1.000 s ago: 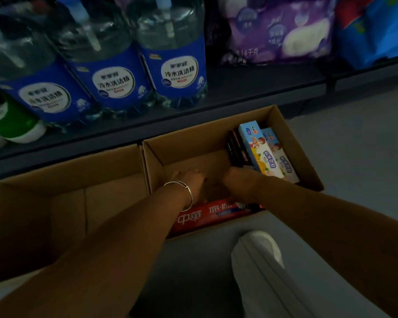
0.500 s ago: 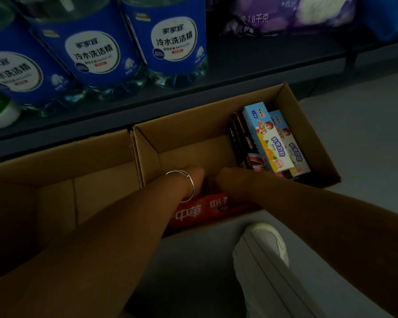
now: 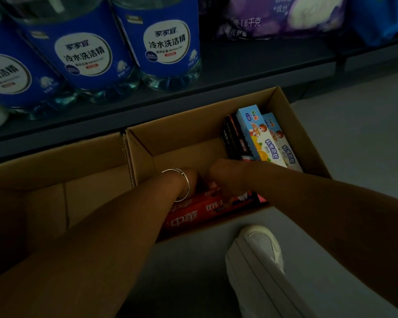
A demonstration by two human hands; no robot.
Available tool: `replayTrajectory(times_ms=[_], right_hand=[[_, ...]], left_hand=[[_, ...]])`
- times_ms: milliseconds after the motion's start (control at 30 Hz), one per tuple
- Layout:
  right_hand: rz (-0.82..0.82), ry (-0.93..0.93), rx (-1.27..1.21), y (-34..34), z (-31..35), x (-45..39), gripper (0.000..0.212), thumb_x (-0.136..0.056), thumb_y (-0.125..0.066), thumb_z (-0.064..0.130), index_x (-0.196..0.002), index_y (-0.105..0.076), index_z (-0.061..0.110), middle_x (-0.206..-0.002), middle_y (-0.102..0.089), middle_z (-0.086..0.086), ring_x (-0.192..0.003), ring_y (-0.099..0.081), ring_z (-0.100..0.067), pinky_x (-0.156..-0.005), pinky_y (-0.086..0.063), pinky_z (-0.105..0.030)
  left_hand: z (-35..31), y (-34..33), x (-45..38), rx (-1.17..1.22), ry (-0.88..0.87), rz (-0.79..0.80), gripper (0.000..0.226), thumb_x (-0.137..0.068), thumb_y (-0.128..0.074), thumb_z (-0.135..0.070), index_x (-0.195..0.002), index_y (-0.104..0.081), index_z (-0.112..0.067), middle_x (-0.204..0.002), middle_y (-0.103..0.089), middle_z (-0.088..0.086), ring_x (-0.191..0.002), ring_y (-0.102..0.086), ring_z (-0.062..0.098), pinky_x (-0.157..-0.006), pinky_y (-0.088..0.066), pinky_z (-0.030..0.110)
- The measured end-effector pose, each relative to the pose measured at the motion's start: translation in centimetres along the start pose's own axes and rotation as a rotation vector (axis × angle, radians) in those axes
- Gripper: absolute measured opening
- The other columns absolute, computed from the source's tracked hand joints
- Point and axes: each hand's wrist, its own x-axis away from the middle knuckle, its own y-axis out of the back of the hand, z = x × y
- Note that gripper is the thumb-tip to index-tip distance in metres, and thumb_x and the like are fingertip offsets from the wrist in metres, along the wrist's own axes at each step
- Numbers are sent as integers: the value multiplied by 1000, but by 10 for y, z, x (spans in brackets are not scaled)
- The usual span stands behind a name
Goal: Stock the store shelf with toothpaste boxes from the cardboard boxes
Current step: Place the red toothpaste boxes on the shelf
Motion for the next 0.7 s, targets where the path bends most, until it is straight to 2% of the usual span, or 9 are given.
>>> replayTrajectory(times_ms=[133, 433, 500, 600, 633, 700], right_hand=[[-36, 22, -42, 0, -2, 5, 59, -73, -80, 20, -126, -54, 13, -122, -58, -6, -107, -58, -22, -90, -51, -32], [-10, 19, -93, -1, -5, 5, 57, -71, -81, 21, -121, -55, 13, -120, -57, -6, -104, -56, -20, -80, -46, -27], [-4, 18, -102, 1, -5, 7, 55, -71, -81, 21, -119, -56, 12, -115, -59, -5, -94, -56, -16, -73, -46, -24], [13, -11, -104, 0, -8, 7, 33, -77, -76, 19, -103, -58, 9, -84, -58, -1, -65, -49, -8, -51, -44, -10], [6, -7, -102, 0, -8, 8, 33, -78, -76, 19, -102, -58, 9, -85, -59, -1, -66, -49, -8, -52, -44, -10], [-20, 31, -92, 0, -7, 8, 50, -75, -78, 20, -118, -56, 9, -109, -60, -4, -87, -55, -13, -71, -46, -19]], left_hand=[[-7, 3, -1, -89, -10, 113, 36, -100, -36, -18, -132, -51, -7, -132, -54, 10, -116, -55, 26, -100, -43, 33], [-13, 6, -7, -146, -24, 185, 34, -99, -38, -20, -123, -56, -4, -124, -58, 11, -109, -58, 28, -94, -45, 33], [-16, 11, -4, -169, -26, 212, 33, -98, -39, -19, -122, -56, -4, -123, -58, 10, -105, -59, 27, -92, -45, 32], [-17, 13, -3, -209, -26, 255, 33, -97, -41, -18, -123, -54, -3, -123, -57, 13, -103, -58, 27, -93, -45, 33], [-16, 12, -4, -218, -22, 264, 33, -96, -43, -19, -123, -55, -4, -123, -58, 13, -106, -58, 28, -94, -46, 34], [-13, 12, -6, -223, -6, 275, 33, -96, -44, -21, -123, -57, -5, -123, -58, 12, -109, -58, 27, -96, -47, 35]])
